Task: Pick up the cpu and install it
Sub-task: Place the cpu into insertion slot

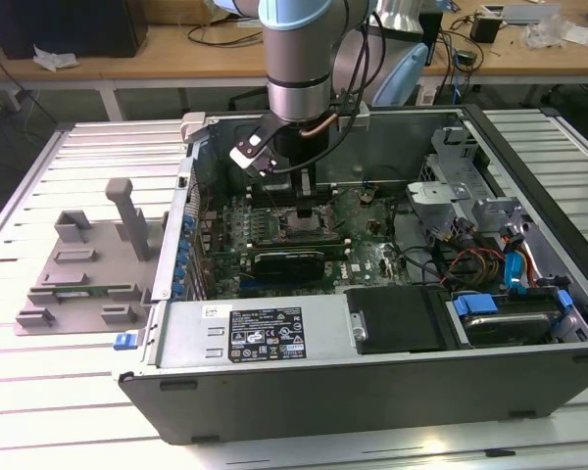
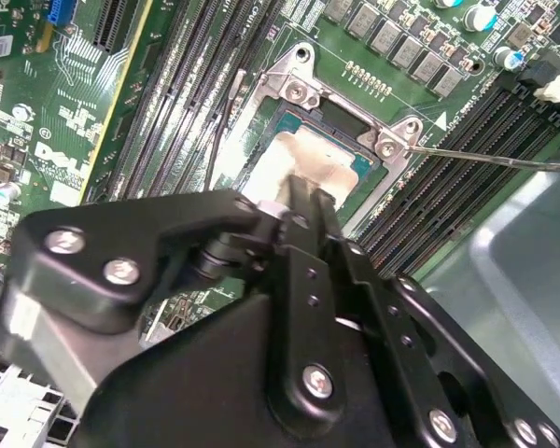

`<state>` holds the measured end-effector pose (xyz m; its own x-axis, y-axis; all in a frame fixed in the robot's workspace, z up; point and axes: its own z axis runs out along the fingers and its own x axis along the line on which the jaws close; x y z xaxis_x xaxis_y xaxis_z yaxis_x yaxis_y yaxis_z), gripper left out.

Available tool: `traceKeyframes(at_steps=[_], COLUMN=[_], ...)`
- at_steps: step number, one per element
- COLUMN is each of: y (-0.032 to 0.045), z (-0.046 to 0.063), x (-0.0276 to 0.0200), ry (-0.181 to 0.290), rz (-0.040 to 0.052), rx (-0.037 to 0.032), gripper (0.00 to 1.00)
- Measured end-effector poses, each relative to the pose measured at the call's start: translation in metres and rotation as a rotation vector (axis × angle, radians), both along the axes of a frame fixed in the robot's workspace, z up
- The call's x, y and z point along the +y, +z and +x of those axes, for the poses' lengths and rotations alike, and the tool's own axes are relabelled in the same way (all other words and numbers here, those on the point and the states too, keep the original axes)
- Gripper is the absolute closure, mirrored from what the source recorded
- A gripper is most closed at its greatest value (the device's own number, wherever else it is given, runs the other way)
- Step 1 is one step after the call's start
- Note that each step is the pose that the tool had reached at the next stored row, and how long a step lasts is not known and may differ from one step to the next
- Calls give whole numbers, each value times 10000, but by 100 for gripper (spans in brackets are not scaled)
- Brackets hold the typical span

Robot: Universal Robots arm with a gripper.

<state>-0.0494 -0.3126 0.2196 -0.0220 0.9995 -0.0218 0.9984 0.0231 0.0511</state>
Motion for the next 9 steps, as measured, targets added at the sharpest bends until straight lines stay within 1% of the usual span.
traceKeyframes(at_steps=[1,2,6,7,8,9], y=[0,1,2,3,3,3], z=[0,0,2,9,17,19], x=[0,0,0,0,0,-1], ry=[0,0,2,1,-3,-3], rz=[0,-1,0,-1,-2,-4], rx=[0,0,5,40,95,128], gripper=[83,89,89,89,89,89])
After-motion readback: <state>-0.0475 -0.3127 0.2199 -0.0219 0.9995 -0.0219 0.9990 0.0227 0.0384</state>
